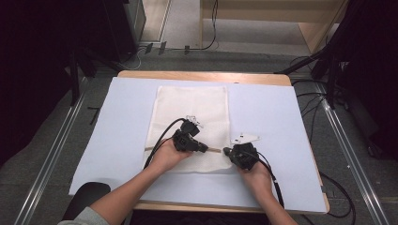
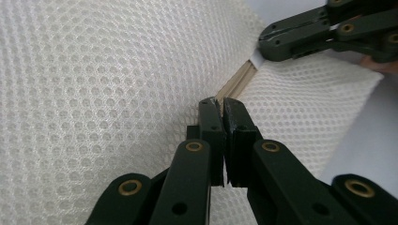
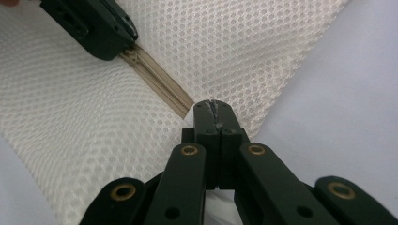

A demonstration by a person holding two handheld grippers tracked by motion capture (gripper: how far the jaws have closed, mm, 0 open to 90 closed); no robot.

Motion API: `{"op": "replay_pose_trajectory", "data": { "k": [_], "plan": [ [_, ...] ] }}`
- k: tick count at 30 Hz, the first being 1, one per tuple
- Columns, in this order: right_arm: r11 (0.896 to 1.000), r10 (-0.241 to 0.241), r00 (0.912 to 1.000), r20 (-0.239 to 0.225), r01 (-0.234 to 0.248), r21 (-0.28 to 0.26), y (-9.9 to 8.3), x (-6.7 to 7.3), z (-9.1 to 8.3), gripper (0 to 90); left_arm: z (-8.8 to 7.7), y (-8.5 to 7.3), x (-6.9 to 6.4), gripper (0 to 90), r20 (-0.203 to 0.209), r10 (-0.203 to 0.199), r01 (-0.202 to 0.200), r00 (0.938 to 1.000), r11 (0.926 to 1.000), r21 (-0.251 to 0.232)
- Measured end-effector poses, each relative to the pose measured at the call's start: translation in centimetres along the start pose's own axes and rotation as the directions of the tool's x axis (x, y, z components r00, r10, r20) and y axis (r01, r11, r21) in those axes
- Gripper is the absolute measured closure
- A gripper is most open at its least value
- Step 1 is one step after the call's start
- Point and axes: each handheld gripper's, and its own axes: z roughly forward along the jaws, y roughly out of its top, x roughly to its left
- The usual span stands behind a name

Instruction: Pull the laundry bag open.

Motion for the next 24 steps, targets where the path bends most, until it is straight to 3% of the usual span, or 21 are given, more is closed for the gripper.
{"op": "replay_pose_trajectory", "data": {
  "k": [2,5,8,10,11,24],
  "plan": [
    [1.000,-0.001,1.0000,0.001,0.001,0.000,0.0,0.0,0.0,90.0,-0.3,0.0,0.3,89.2,0.009,-0.021,0.021,0.9997,0.9998,-0.003],
    [1.000,0.001,1.0000,0.001,-0.001,0.000,0.0,0.0,0.0,90.0,-0.4,0.0,0.0,89.2,0.002,0.005,-0.005,1.0000,1.0000,0.004],
    [1.000,0.001,1.0000,0.001,-0.001,0.002,0.0,0.0,0.0,90.0,-0.5,-0.2,0.4,89.2,-0.006,-0.007,0.007,1.0000,1.0000,0.006],
    [1.000,0.007,1.0000,0.000,-0.007,0.000,0.0,0.0,0.0,90.0,-0.7,-0.3,0.6,89.2,0.016,-0.011,0.011,0.9998,0.9999,0.006],
    [1.000,0.006,1.0000,-0.001,-0.006,0.002,0.0,0.0,0.0,90.0,-0.7,-0.3,0.4,89.2,-0.009,0.001,-0.001,1.0000,1.0000,0.008],
    [1.000,0.007,1.0000,0.000,-0.007,0.000,-0.1,0.0,-0.1,90.0,-1.5,-0.9,1.2,89.2,0.015,-0.018,0.018,0.9997,0.9997,0.014]
  ]
}}
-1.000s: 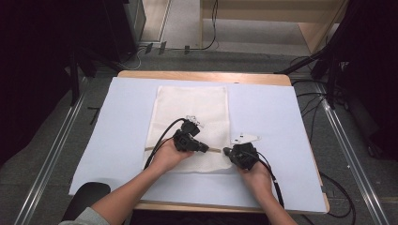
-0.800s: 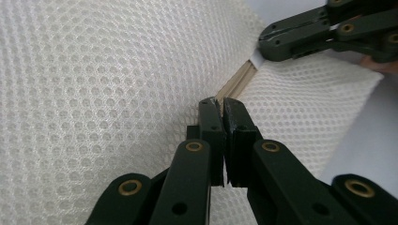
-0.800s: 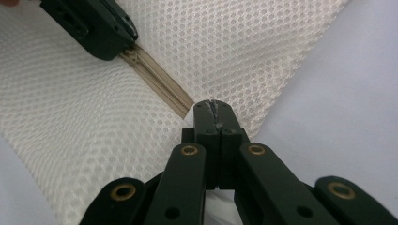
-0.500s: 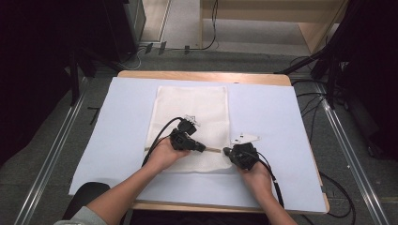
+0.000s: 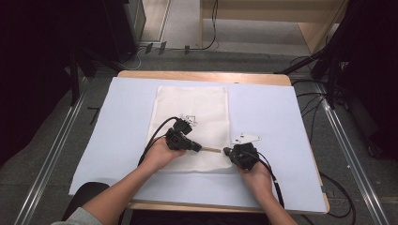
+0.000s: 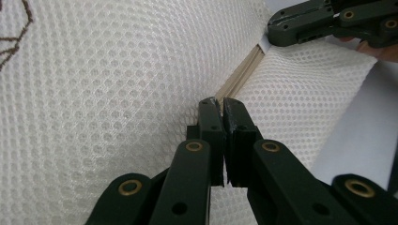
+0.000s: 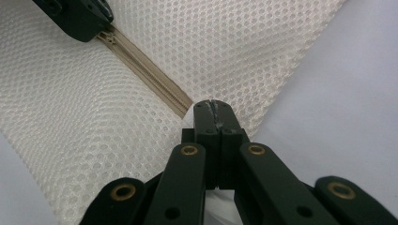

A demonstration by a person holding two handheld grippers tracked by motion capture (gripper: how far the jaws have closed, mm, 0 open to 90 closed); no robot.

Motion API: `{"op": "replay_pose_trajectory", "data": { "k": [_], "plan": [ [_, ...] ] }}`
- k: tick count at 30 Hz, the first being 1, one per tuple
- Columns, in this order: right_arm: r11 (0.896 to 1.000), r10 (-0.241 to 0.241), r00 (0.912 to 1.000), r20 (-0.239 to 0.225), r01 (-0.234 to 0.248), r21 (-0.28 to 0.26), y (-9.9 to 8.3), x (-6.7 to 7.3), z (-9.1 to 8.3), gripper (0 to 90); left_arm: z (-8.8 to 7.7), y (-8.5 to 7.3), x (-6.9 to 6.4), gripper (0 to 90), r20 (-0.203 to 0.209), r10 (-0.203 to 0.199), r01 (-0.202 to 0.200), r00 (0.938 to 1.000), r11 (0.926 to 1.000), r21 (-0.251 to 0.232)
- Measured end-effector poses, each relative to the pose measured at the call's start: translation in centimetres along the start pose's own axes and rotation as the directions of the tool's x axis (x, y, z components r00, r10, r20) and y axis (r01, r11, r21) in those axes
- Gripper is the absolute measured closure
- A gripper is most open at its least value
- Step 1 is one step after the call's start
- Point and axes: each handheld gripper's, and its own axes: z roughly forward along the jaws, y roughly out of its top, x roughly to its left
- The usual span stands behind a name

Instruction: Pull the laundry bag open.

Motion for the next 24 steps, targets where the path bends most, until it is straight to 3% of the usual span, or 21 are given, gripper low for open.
{"op": "replay_pose_trajectory", "data": {
  "k": [5,6,10,12,17,18,24],
  "plan": [
    [1.000,0.001,1.0000,-0.001,-0.001,0.000,0.0,0.0,0.0,90.0,-0.1,-0.1,0.0,89.2,0.003,0.004,-0.004,1.0000,1.0000,0.002],
    [1.000,0.001,1.0000,0.001,-0.001,0.000,0.0,0.0,0.0,90.0,-0.2,-0.1,0.0,89.2,-0.015,0.002,-0.002,0.9999,1.0000,-0.004],
    [1.000,0.004,1.0000,-0.001,-0.004,0.000,0.0,-0.1,0.0,90.0,-0.5,-0.4,0.5,89.2,0.010,-0.017,0.017,0.9998,0.9998,-0.006],
    [1.000,0.002,1.0000,-0.001,-0.002,0.001,0.0,-0.1,0.0,90.0,-0.5,-0.4,0.3,89.2,-0.002,0.002,-0.002,1.0000,1.0000,0.001],
    [1.000,0.001,1.0000,0.000,-0.001,-0.001,0.0,-0.1,0.0,90.0,-0.9,-0.7,0.6,89.2,-0.022,-0.004,0.004,0.9998,1.0000,0.002],
    [1.000,0.003,1.0000,0.001,-0.003,0.001,0.0,-0.1,-0.1,90.0,-1.0,-0.8,0.8,89.2,-0.003,-0.022,0.022,0.9998,0.9997,-0.010],
    [1.000,0.007,1.0000,0.000,-0.007,0.000,0.0,-0.2,-0.1,90.0,-1.4,-1.0,0.9,89.1,-0.011,-0.013,0.013,0.9998,0.9999,-0.002]
  ]
}}
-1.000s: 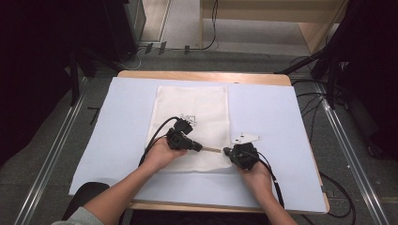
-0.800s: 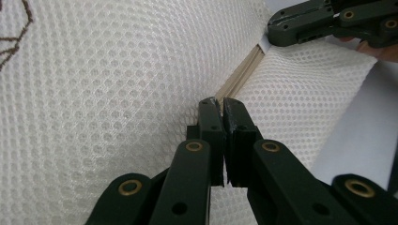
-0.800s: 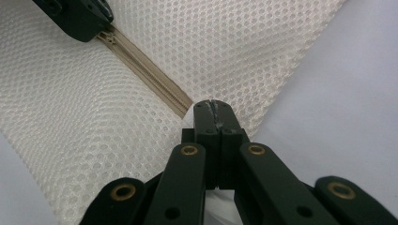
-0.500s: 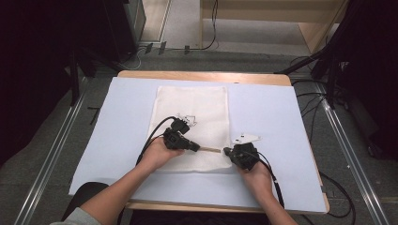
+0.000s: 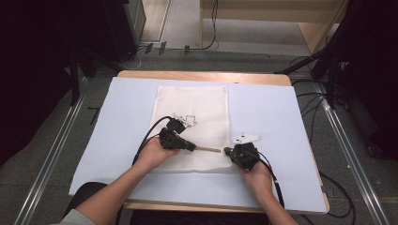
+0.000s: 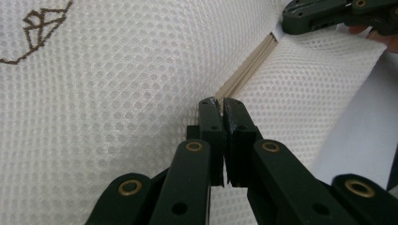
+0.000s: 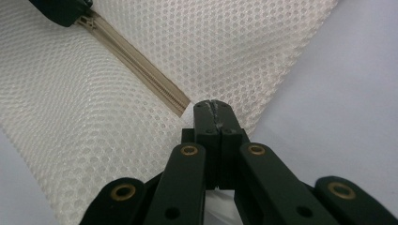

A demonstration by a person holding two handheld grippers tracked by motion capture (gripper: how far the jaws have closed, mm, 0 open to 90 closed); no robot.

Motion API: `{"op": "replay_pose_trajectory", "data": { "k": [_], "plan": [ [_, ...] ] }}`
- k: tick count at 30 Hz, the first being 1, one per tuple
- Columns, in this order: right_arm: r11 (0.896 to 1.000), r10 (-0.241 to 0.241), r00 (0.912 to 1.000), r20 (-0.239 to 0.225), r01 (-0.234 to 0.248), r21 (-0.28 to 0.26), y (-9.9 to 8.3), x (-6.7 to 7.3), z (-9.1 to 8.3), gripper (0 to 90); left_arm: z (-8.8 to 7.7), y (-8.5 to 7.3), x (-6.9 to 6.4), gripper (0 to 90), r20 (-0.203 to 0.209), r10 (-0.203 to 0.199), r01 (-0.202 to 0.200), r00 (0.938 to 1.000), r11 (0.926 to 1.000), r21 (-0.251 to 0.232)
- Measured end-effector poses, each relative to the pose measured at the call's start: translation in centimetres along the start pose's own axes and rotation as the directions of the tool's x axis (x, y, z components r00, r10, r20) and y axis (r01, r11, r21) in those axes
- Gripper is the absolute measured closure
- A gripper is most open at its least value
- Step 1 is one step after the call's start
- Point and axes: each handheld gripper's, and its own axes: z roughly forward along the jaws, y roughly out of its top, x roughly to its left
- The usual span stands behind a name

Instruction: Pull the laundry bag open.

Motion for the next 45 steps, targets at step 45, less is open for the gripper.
{"op": "replay_pose_trajectory", "data": {
  "k": [45],
  "plan": [
    [1.000,-0.006,1.0000,0.005,0.006,-0.005,-0.1,-0.1,-0.1,90.0,-3.7,-2.7,2.1,89.1,-0.019,-0.068,0.067,0.9975,0.9972,-0.033]
  ]
}}
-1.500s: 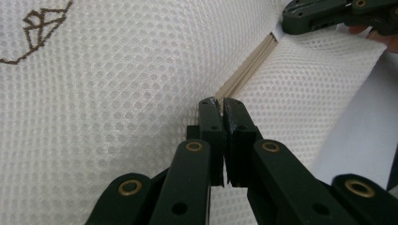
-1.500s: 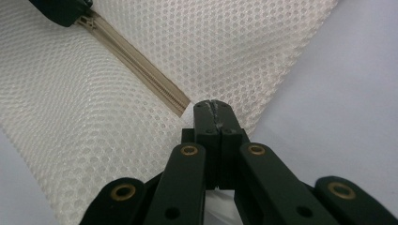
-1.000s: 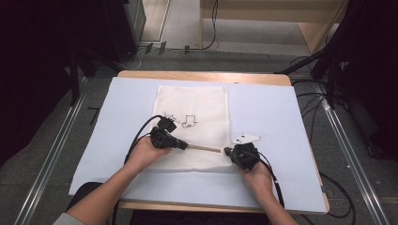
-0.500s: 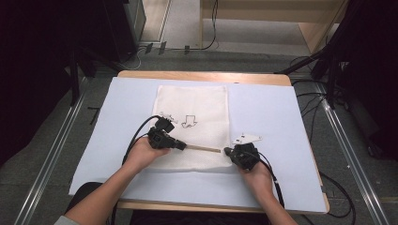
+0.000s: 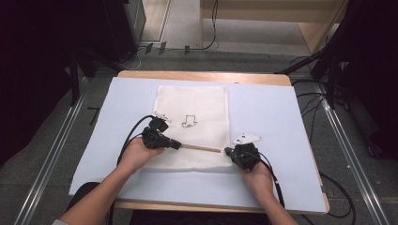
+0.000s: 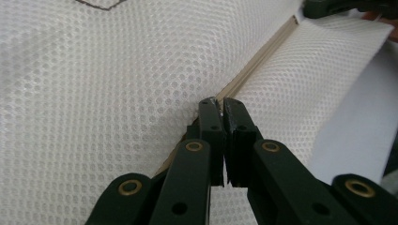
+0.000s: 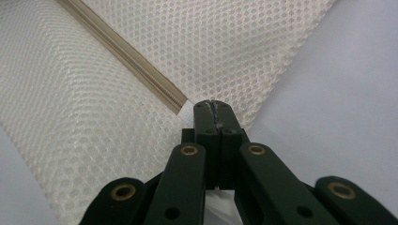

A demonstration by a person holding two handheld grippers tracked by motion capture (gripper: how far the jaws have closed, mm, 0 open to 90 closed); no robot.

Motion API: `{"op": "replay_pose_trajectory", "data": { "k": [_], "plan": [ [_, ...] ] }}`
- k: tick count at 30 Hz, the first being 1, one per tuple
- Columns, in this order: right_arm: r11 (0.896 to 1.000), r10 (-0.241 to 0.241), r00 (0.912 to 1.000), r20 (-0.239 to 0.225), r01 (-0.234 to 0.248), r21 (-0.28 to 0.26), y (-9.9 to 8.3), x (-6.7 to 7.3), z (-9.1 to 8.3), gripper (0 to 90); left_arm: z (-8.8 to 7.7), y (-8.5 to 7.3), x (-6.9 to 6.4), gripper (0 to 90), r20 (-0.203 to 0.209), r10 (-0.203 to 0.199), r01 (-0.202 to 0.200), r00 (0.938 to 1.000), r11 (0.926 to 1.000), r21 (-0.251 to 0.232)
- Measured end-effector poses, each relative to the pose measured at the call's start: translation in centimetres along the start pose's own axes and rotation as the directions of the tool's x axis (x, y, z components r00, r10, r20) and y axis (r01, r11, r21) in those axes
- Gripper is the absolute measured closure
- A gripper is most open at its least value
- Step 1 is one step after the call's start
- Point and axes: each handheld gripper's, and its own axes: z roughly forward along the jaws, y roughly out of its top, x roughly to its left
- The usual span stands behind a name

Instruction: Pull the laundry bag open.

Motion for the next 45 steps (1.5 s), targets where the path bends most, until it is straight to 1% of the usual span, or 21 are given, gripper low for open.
{"op": "replay_pose_trajectory", "data": {
  "k": [1,2,3,4,6,7,9,13,15,19,20,26,30,31,33,35,37,38,39,41,45],
  "plan": [
    [1.000,-0.001,1.0000,-0.002,0.001,0.001,0.0,0.0,0.0,90.0,-0.2,-0.1,0.1,89.1,-0.013,0.004,-0.004,0.9999,1.0000,0.000],
    [1.000,0.002,1.0000,-0.002,-0.002,0.001,0.0,0.0,0.0,90.0,-0.3,-0.2,0.2,89.1,0.011,-0.006,0.006,0.9999,1.0000,-0.004],
    [1.000,0.000,1.0000,-0.002,0.000,0.001,0.0,-0.1,0.0,90.0,-0.4,-0.3,0.3,89.1,-0.012,-0.005,0.005,0.9999,1.0000,0.000],
    [1.000,-0.002,1.0000,0.001,0.002,0.002,0.0,0.0,0.0,90.0,-0.6,-0.5,0.5,89.1,0.007,-0.013,0.013,0.9999,0.9999,-0.009],
    [1.000,0.003,1.0000,0.003,-0.003,0.003,0.0,-0.1,0.0,90.0,-0.9,-0.7,0.6,89.0,-0.019,-0.011,0.011,0.9998,0.9999,-0.005],
    [1.000,0.000,1.0000,0.002,0.000,0.002,0.0,-0.1,0.0,90.0,-1.1,-0.9,0.8,89.1,0.010,-0.026,0.026,0.9996,0.9995,-0.017],
    [1.000,-0.004,1.0000,0.001,0.004,0.001,0.0,-0.1,-0.1,90.0,-1.5,-1.0,0.9,89.1,0.006,-0.033,0.033,0.9994,0.9991,-0.026],
    [1.000,-0.007,1.0000,0.001,0.007,-0.004,-0.1,-0.1,0.0,90.0,-1.4,-1.1,0.9,89.1,0.010,-0.032,0.032,0.9994,0.9992,-0.022],
    [1.000,-0.010,0.9999,0.002,0.010,-0.005,-0.1,-0.1,-0.1,90.0,-1.5,-1.2,1.0,89.0,-0.003,-0.027,0.026,0.9996,0.9994,-0.022],
    [1.000,-0.012,0.9999,0.003,0.012,-0.005,-0.2,-0.1,-0.1,90.0,-1.8,-1.4,1.3,89.1,-0.008,-0.041,0.041,0.9991,0.9988,-0.029],
    [1.000,-0.013,0.9999,0.004,0.013,-0.005,-0.2,-0.1,-0.1,90.0,-1.8,-1.4,1.3,89.0,0.000,-0.044,0.044,0.9990,0.9987,-0.028],
    [1.000,-0.013,0.9999,0.007,0.013,-0.005,-0.2,-0.1,-0.1,90.0,-1.9,-1.5,1.5,89.0,-0.003,-0.044,0.044,0.9990,0.9988,-0.022],
    [1.000,-0.010,0.9999,0.001,0.010,-0.004,-0.2,-0.2,-0.1,90.0,-2.4,-1.7,1.9,89.0,-0.004,-0.062,0.062,0.9981,0.9973,-0.041],
    [1.000,-0.010,0.9999,0.001,0.010,-0.003,-0.2,-0.2,-0.1,90.0,-2.4,-1.7,2.0,89.0,0.006,-0.065,0.065,0.9979,0.9970,-0.043],
    [1.000,-0.009,1.0000,0.001,0.009,-0.001,-0.2,-0.2,-0.1,90.0,-2.4,-1.8,1.8,89.0,-0.001,-0.062,0.062,0.9981,0.9973,-0.040],
    [1.000,-0.007,1.0000,0.000,0.007,-0.002,-0.2,-0.2,-0.1,90.0,-2.6,-1.9,1.9,89.0,0.009,-0.065,0.065,0.9979,0.9969,-0.044],
    [1.000,-0.008,1.0000,-0.001,0.008,-0.002,-0.2,-0.2,-0.1,90.0,-2.7,-2.0,1.9,89.0,-0.013,-0.067,0.066,0.9977,0.9969,-0.043],
    [1.000,-0.011,0.9999,-0.001,0.011,-0.001,-0.2,-0.2,-0.1,90.0,-2.8,-2.0,2.1,89.0,0.002,-0.071,0.071,0.9975,0.9967,-0.041],
    [1.000,-0.011,0.9999,-0.002,0.011,-0.001,-0.2,-0.2,-0.1,90.0,-2.8,-2.1,2.1,89.0,-0.011,-0.078,0.077,0.9969,0.9959,-0.047],
    [1.000,-0.010,1.0000,-0.001,0.010,-0.001,-0.1,-0.2,-0.1,90.0,-3.0,-2.2,2.3,89.0,0.001,-0.080,0.080,0.9968,0.9954,-0.054],
    [1.000,-0.013,0.9999,-0.003,0.013,-0.001,-0.1,-0.2,-0.1,90.0,-3.2,-2.3,2.2,89.0,-0.005,-0.077,0.077,0.9970,0.9954,-0.057]
  ]
}}
